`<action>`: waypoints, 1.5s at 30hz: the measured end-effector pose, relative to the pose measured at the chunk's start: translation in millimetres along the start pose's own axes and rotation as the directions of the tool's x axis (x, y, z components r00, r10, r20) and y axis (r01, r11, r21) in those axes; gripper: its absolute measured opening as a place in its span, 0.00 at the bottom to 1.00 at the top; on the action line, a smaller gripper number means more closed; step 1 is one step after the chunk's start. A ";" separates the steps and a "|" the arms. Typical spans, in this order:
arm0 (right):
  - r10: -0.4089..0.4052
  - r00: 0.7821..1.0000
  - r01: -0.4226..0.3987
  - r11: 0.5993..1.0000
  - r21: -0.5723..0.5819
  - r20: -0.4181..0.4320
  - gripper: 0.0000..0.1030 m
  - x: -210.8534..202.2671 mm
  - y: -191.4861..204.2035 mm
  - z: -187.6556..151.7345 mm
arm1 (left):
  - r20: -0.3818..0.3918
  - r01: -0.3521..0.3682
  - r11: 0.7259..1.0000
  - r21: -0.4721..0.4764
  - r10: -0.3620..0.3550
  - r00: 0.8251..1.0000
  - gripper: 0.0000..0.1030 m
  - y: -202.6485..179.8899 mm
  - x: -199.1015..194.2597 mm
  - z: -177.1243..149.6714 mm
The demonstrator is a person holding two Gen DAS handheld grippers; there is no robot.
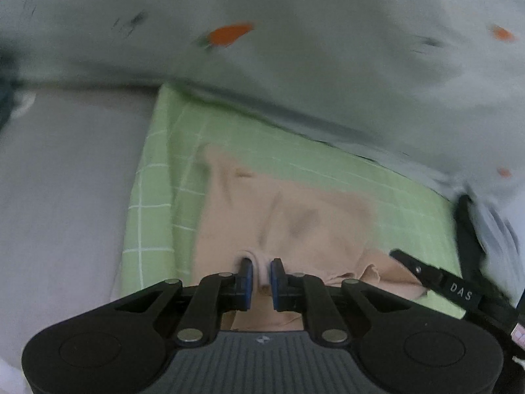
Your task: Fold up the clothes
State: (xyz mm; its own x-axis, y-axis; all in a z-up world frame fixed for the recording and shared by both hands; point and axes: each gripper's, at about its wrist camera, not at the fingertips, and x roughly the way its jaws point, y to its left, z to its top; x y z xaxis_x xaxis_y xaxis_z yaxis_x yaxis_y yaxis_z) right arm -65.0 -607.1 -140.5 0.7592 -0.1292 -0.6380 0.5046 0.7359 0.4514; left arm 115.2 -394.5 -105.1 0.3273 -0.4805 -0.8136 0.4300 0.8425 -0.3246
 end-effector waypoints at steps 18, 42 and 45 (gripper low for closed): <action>-0.041 0.999 0.043 0.995 0.090 -0.025 0.61 -17.9 -10.0 -30.5 | 0.013 -0.080 0.991 -0.110 0.081 0.997 0.45 58.4 -17.1 -8.7; -0.052 0.992 0.044 0.997 -0.067 -0.113 0.70 3.3 4.6 -32.0 | -0.089 0.086 0.991 0.103 -0.077 0.993 0.52 4.4 40.6 -8.5; -0.002 0.991 -0.002 0.999 -0.033 -0.137 0.47 12.1 0.0 -26.2 | -0.080 0.084 0.992 0.091 -0.077 0.994 0.33 6.0 39.0 -7.9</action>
